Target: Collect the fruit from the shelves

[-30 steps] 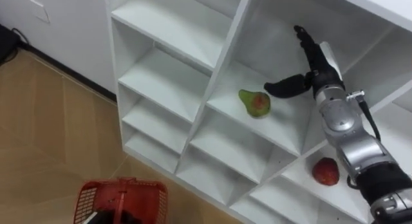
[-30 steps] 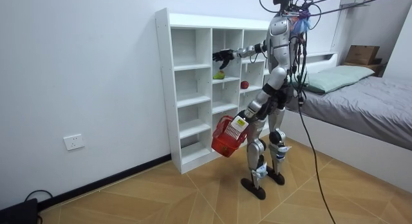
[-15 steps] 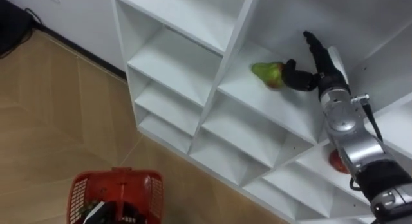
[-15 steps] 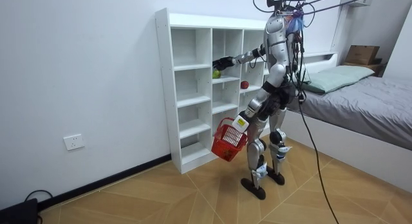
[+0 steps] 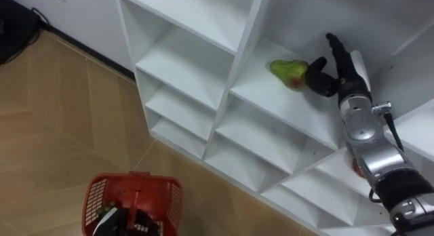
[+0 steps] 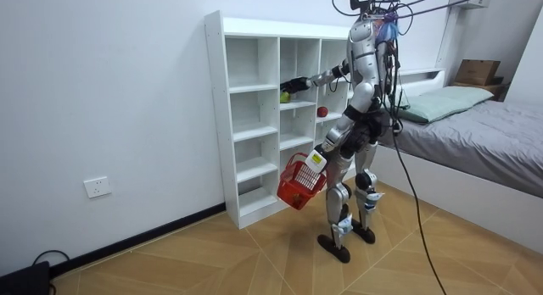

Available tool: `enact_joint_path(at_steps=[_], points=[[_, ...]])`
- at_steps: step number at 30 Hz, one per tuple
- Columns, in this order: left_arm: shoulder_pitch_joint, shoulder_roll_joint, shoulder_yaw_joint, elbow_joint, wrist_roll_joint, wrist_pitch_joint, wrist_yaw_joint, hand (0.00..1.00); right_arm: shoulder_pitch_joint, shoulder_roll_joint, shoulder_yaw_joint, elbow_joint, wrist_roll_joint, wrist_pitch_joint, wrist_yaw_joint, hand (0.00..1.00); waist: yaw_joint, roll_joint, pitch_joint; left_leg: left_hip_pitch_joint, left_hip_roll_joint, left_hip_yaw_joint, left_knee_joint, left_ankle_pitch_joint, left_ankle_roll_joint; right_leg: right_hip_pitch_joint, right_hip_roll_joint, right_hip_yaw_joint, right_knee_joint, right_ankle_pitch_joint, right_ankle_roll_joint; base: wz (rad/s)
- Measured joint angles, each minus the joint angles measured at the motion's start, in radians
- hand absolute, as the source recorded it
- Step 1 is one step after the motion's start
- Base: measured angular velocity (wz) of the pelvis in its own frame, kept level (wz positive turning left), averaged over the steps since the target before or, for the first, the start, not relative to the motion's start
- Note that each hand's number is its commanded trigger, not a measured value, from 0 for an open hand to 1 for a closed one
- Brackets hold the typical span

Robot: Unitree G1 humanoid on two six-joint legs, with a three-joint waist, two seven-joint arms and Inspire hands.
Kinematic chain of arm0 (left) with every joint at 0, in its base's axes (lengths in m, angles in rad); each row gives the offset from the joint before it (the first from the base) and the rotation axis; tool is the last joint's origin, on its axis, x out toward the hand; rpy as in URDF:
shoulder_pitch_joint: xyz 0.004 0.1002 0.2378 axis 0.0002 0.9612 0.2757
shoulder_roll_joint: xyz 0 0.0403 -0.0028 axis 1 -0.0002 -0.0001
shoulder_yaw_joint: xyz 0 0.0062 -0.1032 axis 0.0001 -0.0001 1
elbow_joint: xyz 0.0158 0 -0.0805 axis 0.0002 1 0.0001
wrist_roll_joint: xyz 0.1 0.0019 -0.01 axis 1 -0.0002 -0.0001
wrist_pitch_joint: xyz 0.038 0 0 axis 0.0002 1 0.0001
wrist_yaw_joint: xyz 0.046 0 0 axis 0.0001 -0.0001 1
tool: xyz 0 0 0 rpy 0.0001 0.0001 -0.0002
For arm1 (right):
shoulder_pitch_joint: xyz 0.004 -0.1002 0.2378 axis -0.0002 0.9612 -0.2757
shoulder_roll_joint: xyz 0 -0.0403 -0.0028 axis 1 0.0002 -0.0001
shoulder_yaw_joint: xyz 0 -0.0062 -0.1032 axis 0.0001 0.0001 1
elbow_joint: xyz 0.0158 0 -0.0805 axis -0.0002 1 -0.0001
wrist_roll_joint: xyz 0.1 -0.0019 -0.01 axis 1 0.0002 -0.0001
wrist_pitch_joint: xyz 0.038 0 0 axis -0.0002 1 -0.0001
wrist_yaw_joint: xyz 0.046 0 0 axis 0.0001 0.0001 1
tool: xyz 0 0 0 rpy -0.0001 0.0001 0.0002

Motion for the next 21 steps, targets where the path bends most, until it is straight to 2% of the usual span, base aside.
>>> enact_joint_path(at_steps=[9, 16, 21], points=[[-0.024, -0.004, -0.018, 0.018, -0.003, 0.0, 0.011, 1.0, -0.012, 0.002, 0.0, 0.0, 0.005, 0.0, -0.033, 0.0, -0.003, 0.007, 0.0029, -0.013, -0.001, 0.0, 0.004, 0.005, 0.001, -0.017, -0.004, 0.0, 0.013, 0.0, 0.0, 0.0], [-0.027, -0.023, -0.044, 0.029, -0.002, -0.005, 0.048, 1.0, -0.012, 0.007, -0.001, -0.013, -0.003, -0.013, -0.139, 0.0, -0.004, 0.034, 0.0017, -0.014, 0.0, 0.007, -0.004, 0.01, 0.0, -0.028, -0.004, 0.013, 0.014, 0.0, -0.001, -0.04], [-0.023, -0.032, -0.043, 0.037, -0.001, -0.005, 0.058, 1.0, -0.012, 0.01, -0.002, -0.012, -0.032, -0.025, -0.219, 0.0, -0.007, 0.035, 0.0013, -0.003, -0.002, 0.008, -0.022, 0.018, 0.001, -0.027, -0.008, 0.016, 0.014, 0.0, -0.001, -0.01]])
